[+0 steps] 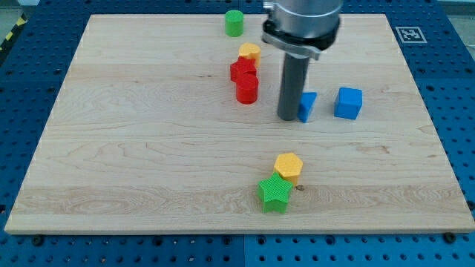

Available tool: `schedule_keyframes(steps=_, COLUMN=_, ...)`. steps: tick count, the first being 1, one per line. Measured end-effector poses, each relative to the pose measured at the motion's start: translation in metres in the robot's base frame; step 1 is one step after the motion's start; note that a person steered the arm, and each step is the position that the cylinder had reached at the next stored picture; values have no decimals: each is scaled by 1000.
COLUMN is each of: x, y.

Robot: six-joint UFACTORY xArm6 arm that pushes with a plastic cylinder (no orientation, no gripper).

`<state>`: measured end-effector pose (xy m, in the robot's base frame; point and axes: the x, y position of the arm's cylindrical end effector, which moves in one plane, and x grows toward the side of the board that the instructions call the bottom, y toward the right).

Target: Push the yellow heart towards yellow hexagon

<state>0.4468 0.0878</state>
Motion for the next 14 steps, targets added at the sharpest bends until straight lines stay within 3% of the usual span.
schedule_keyframes(steps=2, x=-12, y=47)
schedule_keyframes(steps=3, x=-48, y=36)
schedule_keyframes(steps=4, x=-92, y=17)
schedule_keyframes(steps=7, x=-131, y=-56)
schedule_keyframes(steps=9, x=-139, y=-69)
schedule_keyframes(steps=11, x=-143, y=-127)
schedule_keyframes(steps=13, x=-206, y=-117)
schedule_keyframes(steps=14, x=-206, y=-153)
